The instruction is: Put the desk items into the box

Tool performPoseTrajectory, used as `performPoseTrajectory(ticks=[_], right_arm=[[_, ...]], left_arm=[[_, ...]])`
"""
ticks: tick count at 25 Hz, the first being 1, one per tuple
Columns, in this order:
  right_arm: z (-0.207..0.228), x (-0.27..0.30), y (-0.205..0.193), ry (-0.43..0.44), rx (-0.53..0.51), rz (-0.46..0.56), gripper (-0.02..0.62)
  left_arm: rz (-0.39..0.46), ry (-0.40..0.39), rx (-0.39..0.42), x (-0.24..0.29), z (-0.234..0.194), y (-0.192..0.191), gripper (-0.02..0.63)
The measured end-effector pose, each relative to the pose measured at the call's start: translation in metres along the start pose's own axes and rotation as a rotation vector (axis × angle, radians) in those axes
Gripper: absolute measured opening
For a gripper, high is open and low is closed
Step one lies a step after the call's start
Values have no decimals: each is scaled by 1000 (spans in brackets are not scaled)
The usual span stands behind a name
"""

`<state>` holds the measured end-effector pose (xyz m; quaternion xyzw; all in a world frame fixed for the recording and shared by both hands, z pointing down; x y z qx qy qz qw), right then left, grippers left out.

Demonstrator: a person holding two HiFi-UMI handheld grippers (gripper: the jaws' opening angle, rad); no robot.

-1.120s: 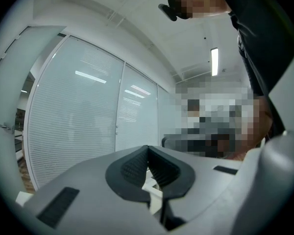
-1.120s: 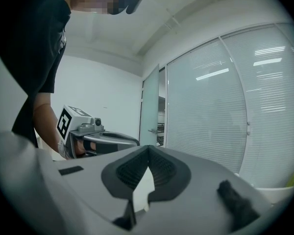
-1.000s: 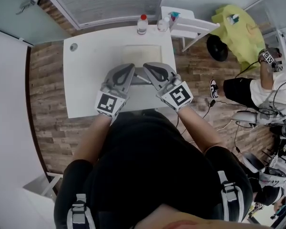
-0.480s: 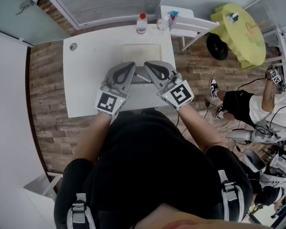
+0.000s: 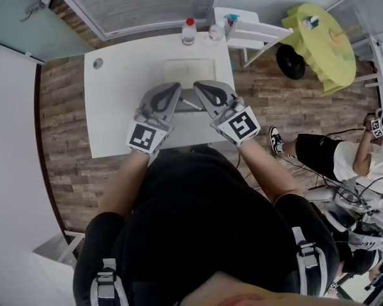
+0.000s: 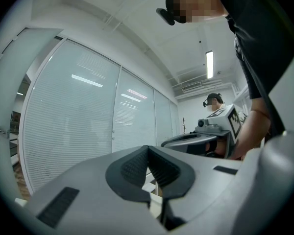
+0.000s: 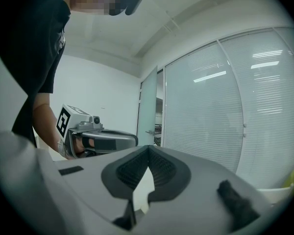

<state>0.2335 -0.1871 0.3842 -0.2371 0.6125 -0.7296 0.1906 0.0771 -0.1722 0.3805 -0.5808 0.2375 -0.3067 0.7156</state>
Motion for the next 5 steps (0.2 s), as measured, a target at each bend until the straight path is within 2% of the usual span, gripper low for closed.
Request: performPoseTrajectory(ticks=[5], right_arm=[[-2,1,3,6,6,21,17]], left_arm=[[-13,4,-4,-1,0,1,11]])
Point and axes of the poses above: the fingertips, and each gripper's own axes: x forward along the fingers, z to its right, y out of its top, the point moved 8 cm from there along -x, backward along the fingers, and after that the axes turned 12 degrees about x, right-handed, at the moved point
